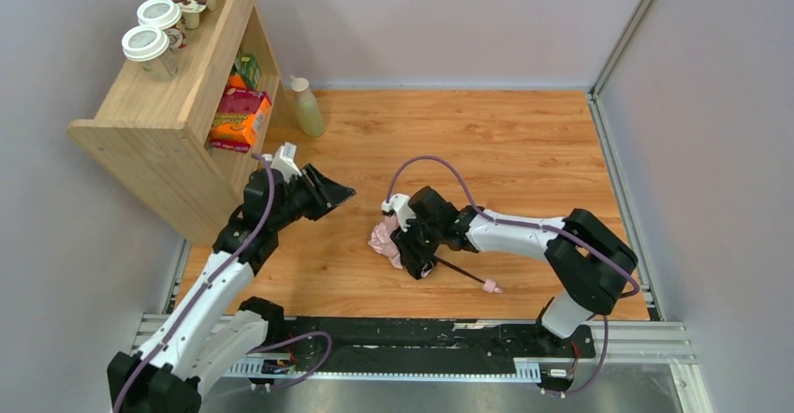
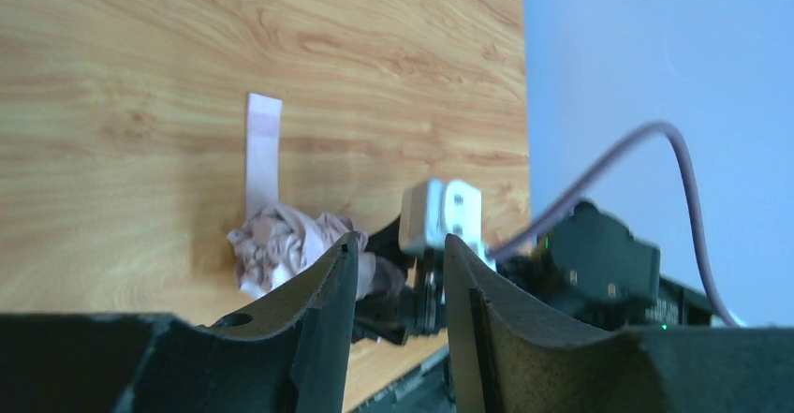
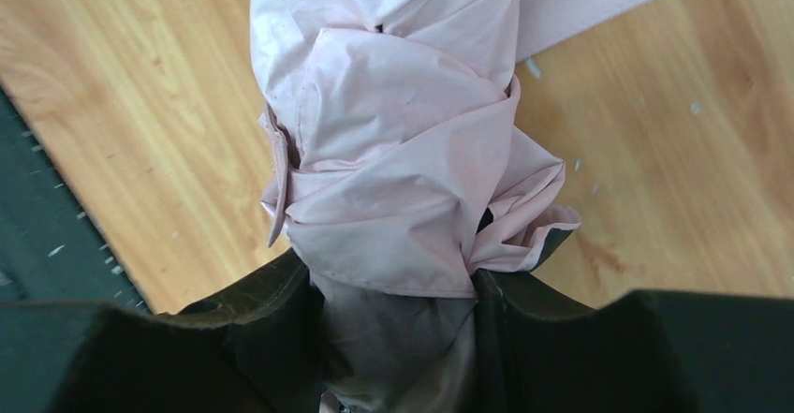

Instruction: Put away the umbrella

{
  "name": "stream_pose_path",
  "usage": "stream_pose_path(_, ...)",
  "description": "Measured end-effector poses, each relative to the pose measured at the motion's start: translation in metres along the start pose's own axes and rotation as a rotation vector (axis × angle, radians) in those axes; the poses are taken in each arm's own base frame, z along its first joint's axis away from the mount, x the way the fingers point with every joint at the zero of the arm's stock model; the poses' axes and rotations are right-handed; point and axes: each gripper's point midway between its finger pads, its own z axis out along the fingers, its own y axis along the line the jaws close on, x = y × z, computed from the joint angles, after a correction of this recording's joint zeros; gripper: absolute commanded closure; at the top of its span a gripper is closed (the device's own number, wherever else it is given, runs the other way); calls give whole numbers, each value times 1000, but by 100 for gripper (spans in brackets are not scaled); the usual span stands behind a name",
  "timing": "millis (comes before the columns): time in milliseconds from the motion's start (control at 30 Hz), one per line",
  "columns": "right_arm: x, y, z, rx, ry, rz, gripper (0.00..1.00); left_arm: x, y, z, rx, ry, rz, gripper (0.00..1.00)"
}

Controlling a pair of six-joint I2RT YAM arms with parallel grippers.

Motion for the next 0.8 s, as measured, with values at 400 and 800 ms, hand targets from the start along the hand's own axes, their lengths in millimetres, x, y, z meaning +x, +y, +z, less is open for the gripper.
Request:
stream_pose_path(400, -51, 18, -81, -101, -45, 114, 100, 64, -17, -48, 172, 216, -262, 53)
stream_pose_path(800, -100, 25, -149, -62, -143, -20, 100, 79, -44, -87, 149, 369, -457, 36)
